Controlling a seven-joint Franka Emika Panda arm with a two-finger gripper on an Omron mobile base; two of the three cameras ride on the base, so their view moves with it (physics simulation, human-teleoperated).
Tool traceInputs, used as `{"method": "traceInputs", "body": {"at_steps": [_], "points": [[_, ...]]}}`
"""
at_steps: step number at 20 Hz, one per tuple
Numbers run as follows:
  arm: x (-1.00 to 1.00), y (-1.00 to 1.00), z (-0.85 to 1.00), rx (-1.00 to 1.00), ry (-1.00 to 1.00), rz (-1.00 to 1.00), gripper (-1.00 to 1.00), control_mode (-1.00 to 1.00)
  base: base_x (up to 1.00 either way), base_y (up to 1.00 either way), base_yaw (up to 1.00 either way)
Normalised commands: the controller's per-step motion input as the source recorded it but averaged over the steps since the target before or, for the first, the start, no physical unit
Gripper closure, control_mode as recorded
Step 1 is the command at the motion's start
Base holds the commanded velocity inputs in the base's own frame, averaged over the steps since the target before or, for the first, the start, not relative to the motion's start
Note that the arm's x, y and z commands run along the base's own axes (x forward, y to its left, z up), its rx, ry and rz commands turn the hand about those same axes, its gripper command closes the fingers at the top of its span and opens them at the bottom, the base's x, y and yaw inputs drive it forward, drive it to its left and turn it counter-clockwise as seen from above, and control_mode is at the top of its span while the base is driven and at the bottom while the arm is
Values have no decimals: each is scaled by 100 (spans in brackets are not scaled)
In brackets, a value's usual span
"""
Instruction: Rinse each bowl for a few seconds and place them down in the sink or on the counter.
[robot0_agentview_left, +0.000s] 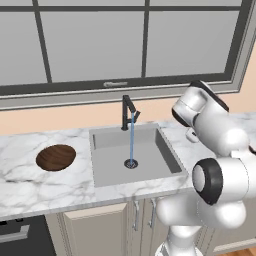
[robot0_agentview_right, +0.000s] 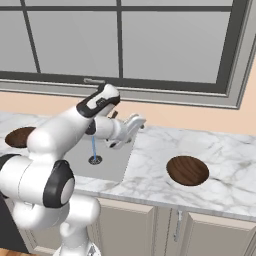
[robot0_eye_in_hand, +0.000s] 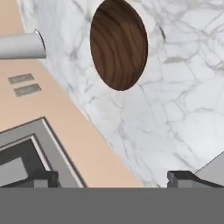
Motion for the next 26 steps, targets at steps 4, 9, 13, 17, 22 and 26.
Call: {"method": "traceInputs", "body": {"at_steps": [4,9,13,17,22,26], "points": [[0,-2,0,16,21,-16,-100,-100,0,0,0],[2,-11,0,4,21,-16,-100,-100,0,0,0],[2,-11,0,1,22,-16,-100,-100,0,0,0],[0,-7,0,0,18,-17,-100,-100,0,0,0],[-1,-14,0,2,15,-17,-100,-100,0,0,0],[-18,-12,0,5,11,-17,-100,-100,0,0,0]]}}
